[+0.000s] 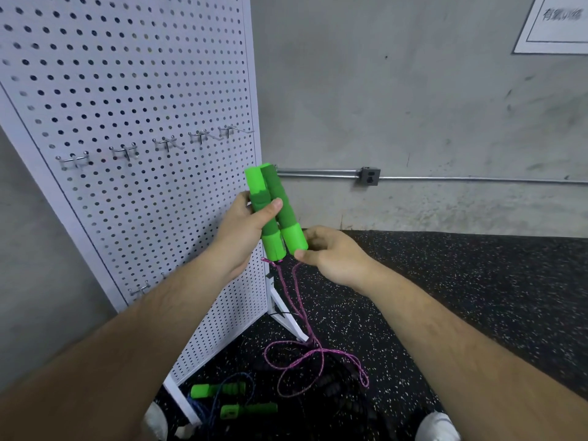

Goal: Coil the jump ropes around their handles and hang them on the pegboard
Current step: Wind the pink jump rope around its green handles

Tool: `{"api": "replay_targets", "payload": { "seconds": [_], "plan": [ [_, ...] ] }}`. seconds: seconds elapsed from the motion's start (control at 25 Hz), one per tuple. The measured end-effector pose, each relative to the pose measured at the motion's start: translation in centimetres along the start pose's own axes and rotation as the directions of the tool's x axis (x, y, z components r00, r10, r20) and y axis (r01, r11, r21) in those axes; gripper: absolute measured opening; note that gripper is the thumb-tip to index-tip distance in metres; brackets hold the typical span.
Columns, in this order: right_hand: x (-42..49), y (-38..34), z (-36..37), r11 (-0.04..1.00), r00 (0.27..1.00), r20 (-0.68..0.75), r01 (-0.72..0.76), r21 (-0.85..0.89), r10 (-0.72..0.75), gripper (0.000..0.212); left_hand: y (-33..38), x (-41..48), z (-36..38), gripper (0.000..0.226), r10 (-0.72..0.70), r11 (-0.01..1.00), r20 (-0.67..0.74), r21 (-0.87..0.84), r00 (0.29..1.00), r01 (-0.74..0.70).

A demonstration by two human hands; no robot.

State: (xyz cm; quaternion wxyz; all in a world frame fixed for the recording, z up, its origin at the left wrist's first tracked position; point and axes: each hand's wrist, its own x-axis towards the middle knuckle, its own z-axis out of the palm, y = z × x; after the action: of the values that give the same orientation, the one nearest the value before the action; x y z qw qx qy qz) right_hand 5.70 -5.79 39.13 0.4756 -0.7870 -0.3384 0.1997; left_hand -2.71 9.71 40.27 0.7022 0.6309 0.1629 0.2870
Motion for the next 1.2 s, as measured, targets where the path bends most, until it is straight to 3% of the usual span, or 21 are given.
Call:
{"api": "replay_targets", "payload": {
  "seconds": [0.16,0.28,0.36,0.44,0.64,0.72,0.8,0.84,0.92,1.0,1.2],
  "plan": [
    [-0.2,0.2,0.2,0.985,0.997,0.054,0.054,-0.165,-0.046,0.027,0.2,-0.1,-0.3,0.015,-0.020,0.996,0.027,0.086,0.999,0.017],
    [-0.6,-0.9,0.1,0.993,0.989,-0.096,0.108,-0.038,-0.111,0.052,1.0,-0.8,-0.3,0.014,-0.017,0.979,0.085,0.204,0.996,-0.001],
    [-0.9,-1.8,-0.5,0.967,0.951,-0.234,0.231,0.106,-0.201,0.063,1.3,-1.0,-0.5,0.019,-0.003,0.873,0.200,0.478,0.980,-0.095],
    [-0.9,-1.9,-1.0,0.943,0.929,-0.241,0.315,0.111,-0.282,0.068,1.4,-1.3,-0.7,0.021,-0.048,0.726,0.354,0.655,0.934,-0.211],
    [-0.2,-0.7,-0.4,0.938,0.930,-0.124,0.345,-0.025,-0.345,0.018,0.8,-1.9,-0.8,0.028,-0.108,0.626,0.475,0.715,0.874,-0.311],
    [0.1,-0.6,-0.5,0.959,0.939,-0.201,0.283,-0.009,-0.279,0.029,0.5,-1.8,-1.3,0.053,-0.064,0.490,0.503,0.768,0.862,-0.412],
    [0.0,-0.9,-0.6,0.973,0.943,-0.285,0.209,0.102,-0.173,0.035,-0.1,-1.3,-1.7,0.087,0.068,0.197,0.514,0.833,0.855,-0.516],
    [-0.1,-1.1,-0.6,0.967,0.945,-0.304,0.177,0.182,-0.116,0.036,-0.4,-1.2,-1.6,0.093,0.166,0.049,0.508,0.851,0.845,-0.522],
    [-0.7,-1.7,-0.6,0.927,0.953,-0.303,0.116,0.357,-0.003,0.036,-0.7,-1.2,-1.2,0.092,0.311,-0.125,0.502,0.863,0.807,-0.489],
    [-1.1,-2.1,-0.6,0.889,0.959,-0.272,0.060,0.453,0.074,0.037,-0.6,-1.2,-0.9,0.088,0.368,-0.178,0.520,0.853,0.771,-0.490],
    [-0.9,-1.2,-0.8,0.866,0.969,-0.217,0.005,0.500,0.119,0.037,0.1,-0.5,-2.4,0.091,0.357,-0.243,0.651,0.758,0.670,-0.606]
  ]
}}
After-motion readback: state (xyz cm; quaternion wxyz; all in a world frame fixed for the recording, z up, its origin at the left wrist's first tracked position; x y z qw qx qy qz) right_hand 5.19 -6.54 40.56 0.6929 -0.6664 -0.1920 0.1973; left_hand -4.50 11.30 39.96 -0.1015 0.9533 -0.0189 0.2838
